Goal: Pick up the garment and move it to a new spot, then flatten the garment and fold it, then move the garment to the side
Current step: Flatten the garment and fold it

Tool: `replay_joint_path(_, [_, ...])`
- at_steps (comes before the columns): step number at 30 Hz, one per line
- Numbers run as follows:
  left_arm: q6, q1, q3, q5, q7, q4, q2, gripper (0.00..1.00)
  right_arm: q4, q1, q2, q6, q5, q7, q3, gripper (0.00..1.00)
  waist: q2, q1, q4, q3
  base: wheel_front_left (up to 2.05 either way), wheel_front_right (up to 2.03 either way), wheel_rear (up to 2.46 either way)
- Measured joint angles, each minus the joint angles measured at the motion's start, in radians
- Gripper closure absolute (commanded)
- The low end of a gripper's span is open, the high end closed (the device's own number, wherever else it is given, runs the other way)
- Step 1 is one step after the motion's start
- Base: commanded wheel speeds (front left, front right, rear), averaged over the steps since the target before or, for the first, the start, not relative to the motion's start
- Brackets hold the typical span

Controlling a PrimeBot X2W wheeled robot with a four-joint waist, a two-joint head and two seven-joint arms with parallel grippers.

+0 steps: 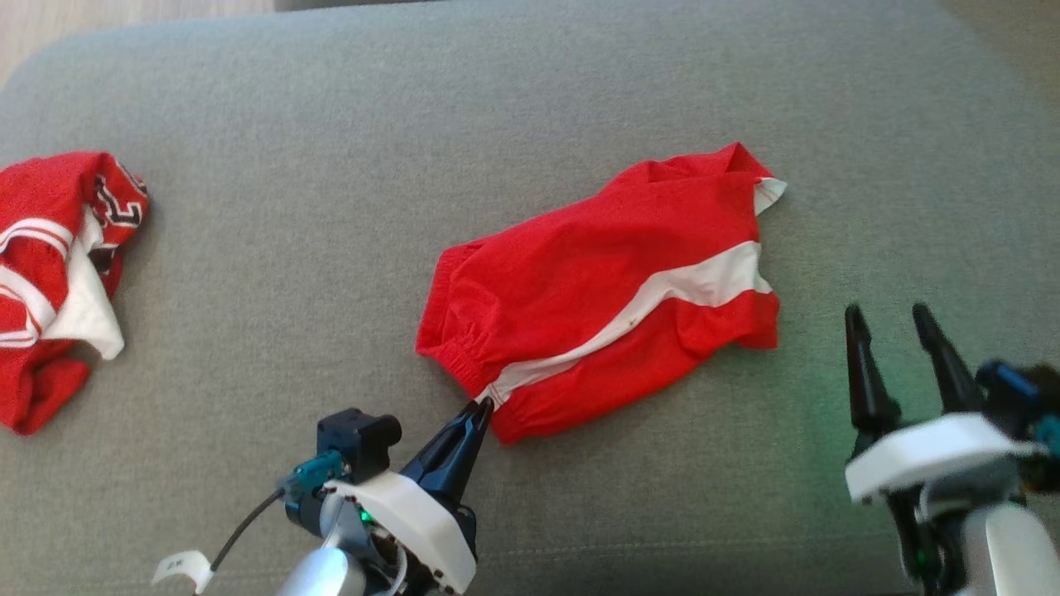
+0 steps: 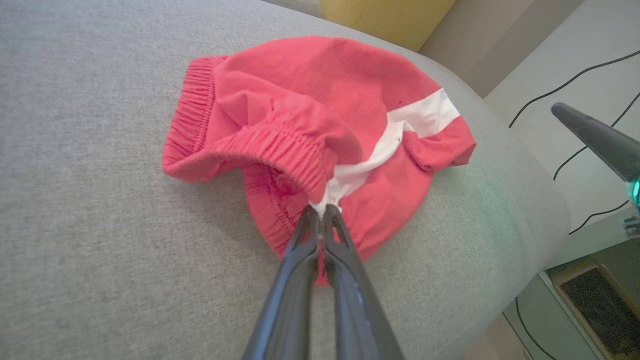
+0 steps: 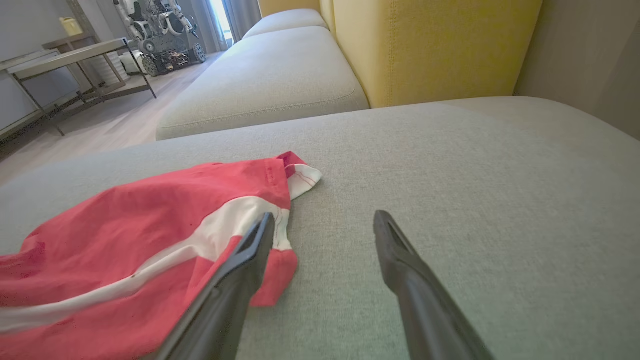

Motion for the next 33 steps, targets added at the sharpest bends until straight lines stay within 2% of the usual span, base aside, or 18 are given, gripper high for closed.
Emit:
replay_joint_path(4, [0.0, -0.007, -0.001, 0.004, -0.007, -0.009, 0.003, 1.0, 0.088, -0.101, -0.004, 0.0, -0.014, 0.017, -0.014, 0.0, 0.0, 0.0, 0.016, 0.024, 0.0, 0.0, 0.0])
replay_joint_path(9, [0.0, -0.049, -0.007, 0.005, -0.028, -0.01, 0.002, 1.0, 0.236, -0.224, -0.028, 0.0, -0.013, 0.033, 0.038, 0.0, 0.0, 0.0, 0.049, 0.055, 0.0, 0.0, 0.0])
replay_joint_path(14, [-0.001, -0.07, -0.021, 0.005, -0.055, -0.007, 0.001, 1.0, 0.373, -0.25, -0.035, 0.0, -0.013, 0.053, 0.07, 0.0, 0.0, 0.0, 0.086, 0.079, 0.0, 0.0, 0.0])
replay_joint_path(15, [-0.001, -0.071, -0.024, 0.005, -0.059, -0.003, 0.001, 1.0, 0.397, -0.252, -0.036, 0.0, -0.013, 0.053, 0.07, 0.29, 0.0, 0.0, 0.092, 0.083, 0.0, 0.0, 0.0])
replay_joint_path(16, [-0.001, -0.072, -0.027, 0.005, -0.065, 0.001, 0.001, 1.0, 0.413, -0.256, -0.037, 0.0, -0.013, 0.052, 0.07, 0.67, 0.0, 0.0, 0.097, 0.086, 0.0, 0.0, 0.0])
replay_joint_path(17, [-0.001, -0.073, -0.027, 0.005, -0.07, 0.005, 0.001, 1.0, 0.421, -0.263, -0.038, 0.0, -0.012, 0.051, 0.07, 1.0, 0.0, 0.0, 0.101, 0.088, 0.0, 0.0, 0.0])
replay_joint_path(25, [0.01, -0.083, -0.025, 0.022, -0.109, 0.005, 0.012, 1.0, 0.439, -0.287, -0.044, 0.0, -0.001, -0.008, 0.063, 1.0, 0.0, 0.0, 0.105, 0.064, 0.0, 0.0, 0.0])
replay_joint_path(33, [0.049, -0.087, 0.01, 0.061, -0.125, -0.103, 0.068, 1.0, 0.215, -0.24, -0.043, 0.0, -0.004, -0.042, 0.039, 1.0, 0.0, 0.0, 0.083, -0.001, 0.0, 0.0, 0.0])
